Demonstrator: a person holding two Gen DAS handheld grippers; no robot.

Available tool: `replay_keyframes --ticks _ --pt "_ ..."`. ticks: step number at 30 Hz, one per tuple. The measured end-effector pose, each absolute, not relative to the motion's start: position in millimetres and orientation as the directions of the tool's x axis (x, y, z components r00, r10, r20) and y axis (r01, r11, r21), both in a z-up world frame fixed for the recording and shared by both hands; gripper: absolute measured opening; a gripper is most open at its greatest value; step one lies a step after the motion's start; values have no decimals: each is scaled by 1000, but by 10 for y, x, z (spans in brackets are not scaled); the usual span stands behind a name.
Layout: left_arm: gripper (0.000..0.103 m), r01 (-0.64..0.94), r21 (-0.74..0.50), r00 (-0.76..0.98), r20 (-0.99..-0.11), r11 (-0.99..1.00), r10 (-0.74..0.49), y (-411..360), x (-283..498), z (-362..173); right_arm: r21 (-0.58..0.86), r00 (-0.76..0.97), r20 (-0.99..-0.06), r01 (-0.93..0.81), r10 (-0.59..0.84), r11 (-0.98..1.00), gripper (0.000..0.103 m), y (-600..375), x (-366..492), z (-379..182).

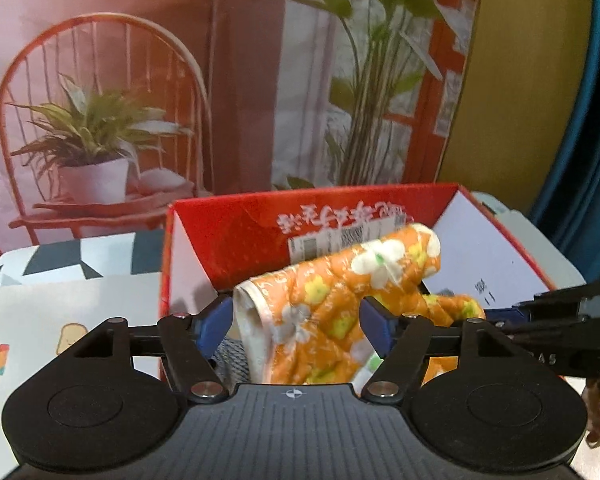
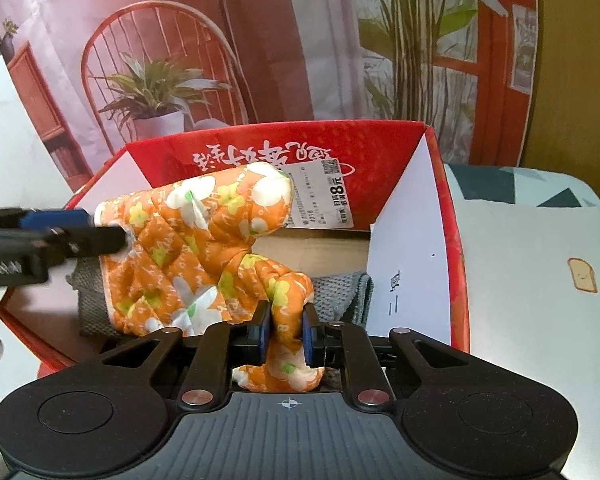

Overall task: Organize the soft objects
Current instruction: 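Lower the orange plush into the box and open both grippers, then move both tools down to the green tassel pouch beside the box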

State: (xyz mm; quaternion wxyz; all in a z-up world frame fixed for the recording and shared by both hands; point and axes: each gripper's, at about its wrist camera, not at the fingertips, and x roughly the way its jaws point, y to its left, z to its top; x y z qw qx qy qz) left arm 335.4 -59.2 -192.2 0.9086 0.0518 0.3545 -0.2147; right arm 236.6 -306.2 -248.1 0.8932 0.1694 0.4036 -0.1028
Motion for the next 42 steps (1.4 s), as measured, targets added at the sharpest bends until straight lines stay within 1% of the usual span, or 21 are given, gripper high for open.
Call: replay_keyframes --ticks 2,3,8,10,12,13,15,17,25,33,37,42 --pt "73 418 -52 668 -658 907 -346 -573 3330 -1884 195 654 -753 322 -69 926 21 -3035 2363 -2468" --pt "73 416 -48 675 -653 908 -343 -564 3312 -1865 178 655 -751 324 -85 929 25 -3019 2360 -2459" --pt "76 410 -35 702 -626 912 -339 -529 3197 -1755 88 689 -703 332 -178 939 36 -2924 2288 -2327" --pt "77 408 -35 709 -617 912 -341 -516 3145 -1717 88 703 -686 335 -186 938 36 -2925 2242 -2273" --pt "81 404 -32 720 -606 914 -339 -495 3074 -1682 91 713 -674 337 -190 937 39 -2926 2194 -2224" --pt "85 401 -31 726 -599 916 -338 -485 3030 -1664 95 722 -664 337 -193 937 40 -2925 2160 -2202" --pt "87 399 -29 737 -585 917 -339 -458 2939 -1641 116 752 -632 333 -189 936 48 -2912 2060 -2148" --pt "87 401 -33 739 -579 915 -344 -430 2845 -1631 142 781 -599 321 -177 936 50 -2895 1963 -2102" --pt "87 350 -95 723 -605 932 -333 -191 2435 -1715 215 837 -521 319 -168 923 51 -2791 1574 -2013" --pt "85 341 -131 689 -639 931 -342 -7 1987 -1933 240 857 -491 304 -154 922 51 -2575 1215 -2018" --pt "81 329 -173 664 -656 928 -358 33 1829 -2038 259 857 -503 278 -117 925 51 -2446 1069 -2076" --pt "78 312 -218 621 -689 925 -373 20 1667 -2191 230 826 -560 235 -69 944 51 -2343 947 -2203"
